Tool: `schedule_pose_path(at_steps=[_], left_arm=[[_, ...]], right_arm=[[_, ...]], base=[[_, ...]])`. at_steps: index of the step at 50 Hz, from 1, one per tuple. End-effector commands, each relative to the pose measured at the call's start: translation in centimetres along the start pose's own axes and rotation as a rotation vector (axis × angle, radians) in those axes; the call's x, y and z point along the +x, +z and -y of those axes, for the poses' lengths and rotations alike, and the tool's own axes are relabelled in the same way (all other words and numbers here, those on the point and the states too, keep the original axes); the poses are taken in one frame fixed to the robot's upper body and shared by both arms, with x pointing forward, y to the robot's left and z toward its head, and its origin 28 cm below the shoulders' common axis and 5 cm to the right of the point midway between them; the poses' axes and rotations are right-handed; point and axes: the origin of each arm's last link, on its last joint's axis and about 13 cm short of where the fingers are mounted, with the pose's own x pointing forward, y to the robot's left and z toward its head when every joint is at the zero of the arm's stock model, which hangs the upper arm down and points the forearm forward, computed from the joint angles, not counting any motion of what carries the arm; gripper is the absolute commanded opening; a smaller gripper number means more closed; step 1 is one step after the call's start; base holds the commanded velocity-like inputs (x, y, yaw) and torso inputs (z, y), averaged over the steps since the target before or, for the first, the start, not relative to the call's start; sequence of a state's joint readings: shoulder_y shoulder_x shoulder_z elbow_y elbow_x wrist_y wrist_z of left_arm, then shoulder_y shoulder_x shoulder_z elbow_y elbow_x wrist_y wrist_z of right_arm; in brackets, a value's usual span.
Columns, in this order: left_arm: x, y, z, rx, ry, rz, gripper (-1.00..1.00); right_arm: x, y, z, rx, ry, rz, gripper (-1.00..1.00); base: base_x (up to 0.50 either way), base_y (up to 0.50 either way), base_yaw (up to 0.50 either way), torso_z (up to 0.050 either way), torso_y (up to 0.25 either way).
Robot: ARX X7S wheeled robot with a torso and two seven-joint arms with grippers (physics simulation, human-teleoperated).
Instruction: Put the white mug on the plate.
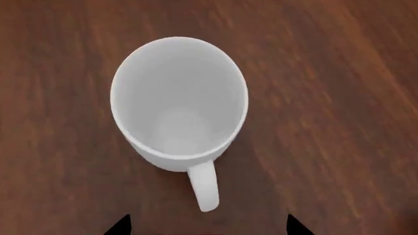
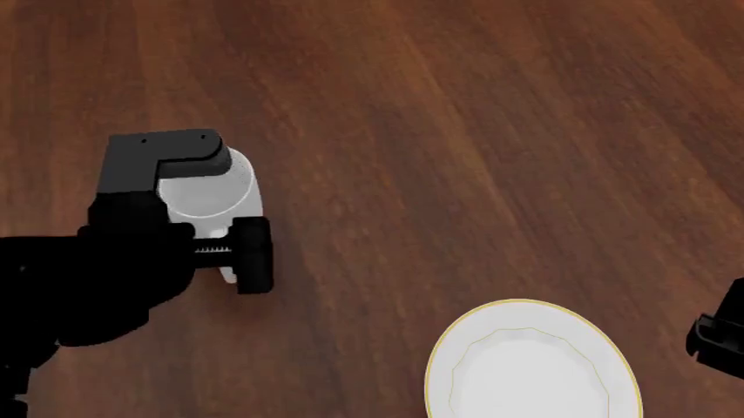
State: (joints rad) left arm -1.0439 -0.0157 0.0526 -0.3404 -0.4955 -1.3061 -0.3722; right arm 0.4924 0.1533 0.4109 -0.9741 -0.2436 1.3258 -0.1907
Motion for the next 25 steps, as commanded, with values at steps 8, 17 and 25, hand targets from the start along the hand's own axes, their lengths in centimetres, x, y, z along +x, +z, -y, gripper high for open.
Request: schedule_pose_path(at_steps=[8,17,25], left_arm=[[2.0,1.4,-0.4,-0.078,-0.003,-0.044,1.0],[3.0,1.0,-0.6,-0.072,-0.005,-0.058,1.0],[3.7,0.8,-0.6,-0.081,0.001,-0.087,1.0]], right_arm=[[-0.1,0.1,-0.1,0.001,0.0,-0.002,1.0],[-0.1,0.0,-0.1,0.004,0.003,-0.003,1.0],[-0.2,0.0,-0.2,0.004,0.004,-0.004,1.0]], base=[[0.0,0.0,0.0,0.0,0.0],[0.0,0.0,0.0,0.0,0.0],[0.0,0.0,0.0,0.0,0.0]])
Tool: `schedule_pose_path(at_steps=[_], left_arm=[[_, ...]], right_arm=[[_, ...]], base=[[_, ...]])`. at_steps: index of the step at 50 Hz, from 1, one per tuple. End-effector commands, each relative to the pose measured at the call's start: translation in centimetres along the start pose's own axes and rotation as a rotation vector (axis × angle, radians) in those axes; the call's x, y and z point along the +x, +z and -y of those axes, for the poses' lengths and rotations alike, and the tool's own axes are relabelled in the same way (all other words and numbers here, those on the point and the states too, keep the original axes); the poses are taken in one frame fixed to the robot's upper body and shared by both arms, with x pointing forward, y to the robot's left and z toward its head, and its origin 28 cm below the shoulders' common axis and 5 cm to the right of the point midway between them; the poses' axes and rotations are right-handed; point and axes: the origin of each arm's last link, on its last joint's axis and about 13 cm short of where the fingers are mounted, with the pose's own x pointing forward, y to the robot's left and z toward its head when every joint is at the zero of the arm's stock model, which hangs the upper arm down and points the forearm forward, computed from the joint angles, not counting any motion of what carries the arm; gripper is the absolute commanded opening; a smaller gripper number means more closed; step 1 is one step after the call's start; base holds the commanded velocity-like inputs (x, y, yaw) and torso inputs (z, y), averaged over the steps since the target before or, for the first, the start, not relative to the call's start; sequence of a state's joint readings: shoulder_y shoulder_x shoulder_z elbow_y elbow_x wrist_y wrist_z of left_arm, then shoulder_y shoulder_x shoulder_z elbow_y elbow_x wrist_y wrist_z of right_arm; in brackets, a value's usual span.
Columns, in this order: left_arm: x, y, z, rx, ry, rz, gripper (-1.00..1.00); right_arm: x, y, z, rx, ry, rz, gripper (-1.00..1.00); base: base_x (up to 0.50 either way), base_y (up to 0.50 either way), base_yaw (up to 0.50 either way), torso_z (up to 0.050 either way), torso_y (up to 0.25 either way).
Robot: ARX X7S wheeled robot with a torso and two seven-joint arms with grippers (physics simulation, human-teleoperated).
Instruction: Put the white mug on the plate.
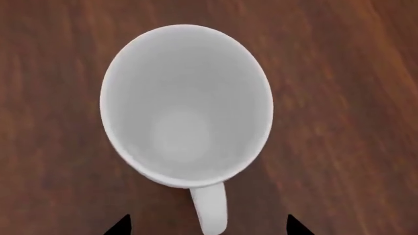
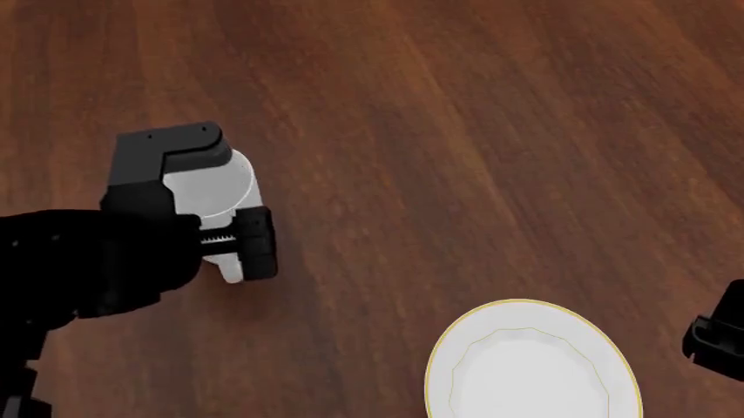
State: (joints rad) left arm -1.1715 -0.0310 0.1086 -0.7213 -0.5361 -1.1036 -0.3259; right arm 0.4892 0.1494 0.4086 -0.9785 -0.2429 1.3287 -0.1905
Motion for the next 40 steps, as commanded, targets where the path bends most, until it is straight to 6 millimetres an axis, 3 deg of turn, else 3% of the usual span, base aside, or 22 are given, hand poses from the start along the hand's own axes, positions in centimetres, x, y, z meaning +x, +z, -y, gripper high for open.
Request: schedule_pose_path(at_steps=[1,17,40], left_arm=[[1.1,-0.2,-0.1,-0.015,0.002,-0.031,1.0],[1.5,-1.1,0.4,-0.008,-0.032,-0.052,1.0],[2.3,-0.6,0.2,-0.007,-0.005,-0.012,1.0]], right_arm=[[-0.1,0.0,-0.1,0.002,0.0,-0.001,1.0],[-0.1,-0.2,-0.1,0.006,0.004,-0.006,1.0],[-0.1,-0.2,0.0,0.008,0.007,-0.004,1.0]], base=[[0.0,0.0,0.0,0.0,0.0],[0.0,0.0,0.0,0.0,0.0],[0.0,0.0,0.0,0.0,0.0]])
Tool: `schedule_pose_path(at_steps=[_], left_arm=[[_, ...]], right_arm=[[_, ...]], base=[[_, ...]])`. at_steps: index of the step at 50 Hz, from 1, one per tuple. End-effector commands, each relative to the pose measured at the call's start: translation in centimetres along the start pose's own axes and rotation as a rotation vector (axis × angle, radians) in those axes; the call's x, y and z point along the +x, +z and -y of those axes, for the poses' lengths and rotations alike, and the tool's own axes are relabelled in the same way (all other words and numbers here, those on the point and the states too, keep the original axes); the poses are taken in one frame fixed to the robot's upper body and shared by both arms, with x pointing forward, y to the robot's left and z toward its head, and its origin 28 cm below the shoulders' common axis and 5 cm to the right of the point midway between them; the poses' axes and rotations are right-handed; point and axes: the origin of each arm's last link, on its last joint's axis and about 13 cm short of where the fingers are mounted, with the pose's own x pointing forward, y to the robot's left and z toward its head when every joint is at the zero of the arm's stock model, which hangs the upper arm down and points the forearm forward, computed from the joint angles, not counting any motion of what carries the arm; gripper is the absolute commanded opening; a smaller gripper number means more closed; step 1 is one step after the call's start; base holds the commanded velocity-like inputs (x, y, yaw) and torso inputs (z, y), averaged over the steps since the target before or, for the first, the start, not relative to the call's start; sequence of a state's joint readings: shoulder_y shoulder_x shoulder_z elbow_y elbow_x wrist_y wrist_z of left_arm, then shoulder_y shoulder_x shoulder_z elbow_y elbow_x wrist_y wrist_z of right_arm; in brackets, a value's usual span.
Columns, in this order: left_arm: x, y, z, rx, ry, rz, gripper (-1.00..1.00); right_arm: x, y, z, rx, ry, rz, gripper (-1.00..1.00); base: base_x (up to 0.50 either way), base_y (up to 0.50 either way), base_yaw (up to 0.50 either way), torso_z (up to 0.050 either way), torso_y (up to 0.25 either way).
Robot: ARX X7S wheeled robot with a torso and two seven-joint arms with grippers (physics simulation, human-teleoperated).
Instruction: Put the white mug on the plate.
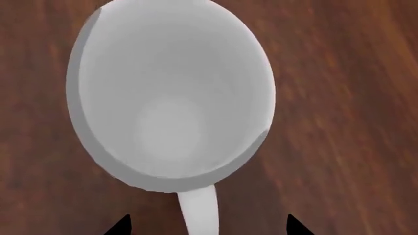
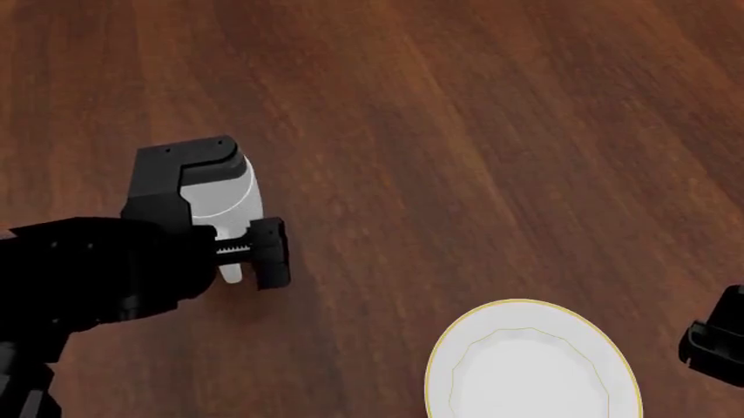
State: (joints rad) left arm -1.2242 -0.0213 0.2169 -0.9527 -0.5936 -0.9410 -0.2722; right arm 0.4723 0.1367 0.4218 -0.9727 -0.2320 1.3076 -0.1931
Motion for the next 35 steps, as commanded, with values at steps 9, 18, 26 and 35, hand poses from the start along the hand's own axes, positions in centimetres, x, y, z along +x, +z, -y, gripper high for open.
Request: schedule_pose_path(at_steps=[9,18,26,35], left_arm=[[1.1,0.0,-0.3,0.003,0.034,0.022,1.0],[1.5,-0.6,-0.5,0.004,0.032,-0.002,1.0],[1.1,-1.0,-0.3,0.04,0.044,0.009,-1.0],[0.1,-0.8,0.0,0.109,0.03,0.047,-1.0]], right_arm=[[-0.1,0.2,0.0,0.0,-0.001,0.005,1.0],[-0.1,0.3,0.0,-0.001,-0.002,0.007,1.0],[-0.2,0.1,0.0,0.001,-0.004,0.004,1.0],[-0.3,0.0,0.1,0.005,-0.006,0.003,1.0]], base=[[0.0,0.0,0.0,0.0,0.0],[0.0,0.0,0.0,0.0,0.0],[0.0,0.0,0.0,0.0,0.0],[0.0,0.0,0.0,0.0,0.0]])
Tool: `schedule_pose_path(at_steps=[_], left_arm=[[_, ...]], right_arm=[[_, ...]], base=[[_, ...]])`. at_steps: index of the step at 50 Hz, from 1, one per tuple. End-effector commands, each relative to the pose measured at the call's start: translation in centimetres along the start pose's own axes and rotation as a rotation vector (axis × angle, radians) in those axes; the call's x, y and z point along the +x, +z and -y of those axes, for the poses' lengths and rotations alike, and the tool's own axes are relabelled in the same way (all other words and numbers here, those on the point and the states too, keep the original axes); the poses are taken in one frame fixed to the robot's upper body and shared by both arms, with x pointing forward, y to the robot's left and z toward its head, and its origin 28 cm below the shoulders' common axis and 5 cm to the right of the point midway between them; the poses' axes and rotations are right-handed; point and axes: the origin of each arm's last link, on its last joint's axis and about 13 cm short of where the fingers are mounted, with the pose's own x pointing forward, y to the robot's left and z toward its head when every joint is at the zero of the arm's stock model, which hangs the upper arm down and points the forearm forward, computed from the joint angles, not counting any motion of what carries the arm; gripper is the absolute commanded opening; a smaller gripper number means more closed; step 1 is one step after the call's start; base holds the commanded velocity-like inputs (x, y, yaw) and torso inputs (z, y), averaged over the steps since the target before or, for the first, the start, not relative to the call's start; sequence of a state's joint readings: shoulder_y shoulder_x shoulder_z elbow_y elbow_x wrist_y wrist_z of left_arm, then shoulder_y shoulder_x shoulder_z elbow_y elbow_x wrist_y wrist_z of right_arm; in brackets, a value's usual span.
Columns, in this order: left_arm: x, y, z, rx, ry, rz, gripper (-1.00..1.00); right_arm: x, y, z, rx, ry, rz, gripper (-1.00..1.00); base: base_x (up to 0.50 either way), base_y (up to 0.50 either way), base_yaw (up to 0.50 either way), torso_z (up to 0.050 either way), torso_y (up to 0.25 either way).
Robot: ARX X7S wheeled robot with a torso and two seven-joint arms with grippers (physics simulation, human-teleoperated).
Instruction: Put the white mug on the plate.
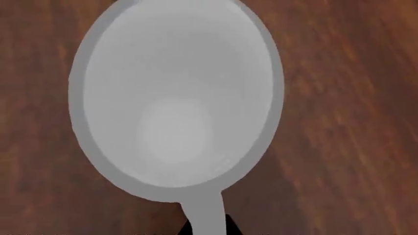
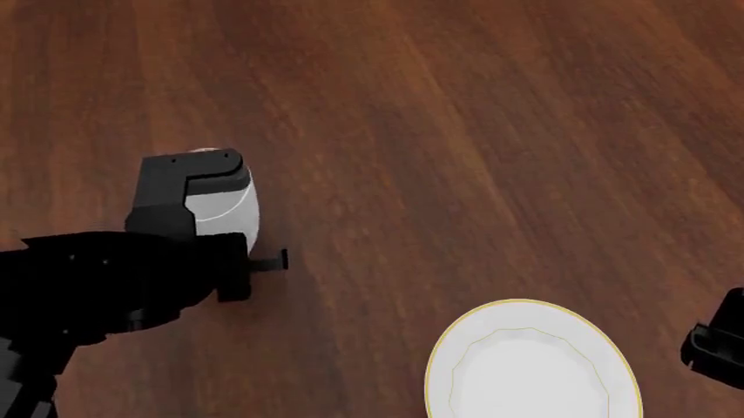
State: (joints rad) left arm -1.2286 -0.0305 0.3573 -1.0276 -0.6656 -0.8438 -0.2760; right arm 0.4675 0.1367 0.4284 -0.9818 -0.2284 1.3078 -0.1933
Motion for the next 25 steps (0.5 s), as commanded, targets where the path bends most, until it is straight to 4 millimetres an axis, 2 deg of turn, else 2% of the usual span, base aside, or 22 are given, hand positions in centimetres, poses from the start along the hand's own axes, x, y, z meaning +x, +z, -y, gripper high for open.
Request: schedule_pose_path(at_steps=[1,8,13,16,25], left_arm=[[-1.0,0.1,0.2,0.081,-0.018,0.048,-1.0],[-3.1,0.3,0.6,0.184,-0.075,0.135,-1.0],[-4.7,0.3,1.0,0.278,-0.14,0.091,-1.0],[-5.8,0.7,1.3,0.265,-0.163,0.064,-1.0],[-8.9,0.9,2.7,0.443,-0.371,0.089,-1.0]], right_arm=[[-0.1,0.0,0.0,0.004,-0.003,-0.001,1.0],[-0.2,-0.1,0.1,0.006,-0.006,-0.003,1.0],[-0.2,0.0,0.1,0.005,-0.007,-0.001,1.0],[-0.2,0.0,0.0,0.005,-0.005,0.001,1.0],[-0.2,0.3,0.0,0.003,-0.006,0.005,1.0]], base=[[0.0,0.0,0.0,0.0,0.0],[0.0,0.0,0.0,0.0,0.0],[0.0,0.0,0.0,0.0,0.0],[0.0,0.0,0.0,0.0,0.0],[0.0,0.0,0.0,0.0,0.0]])
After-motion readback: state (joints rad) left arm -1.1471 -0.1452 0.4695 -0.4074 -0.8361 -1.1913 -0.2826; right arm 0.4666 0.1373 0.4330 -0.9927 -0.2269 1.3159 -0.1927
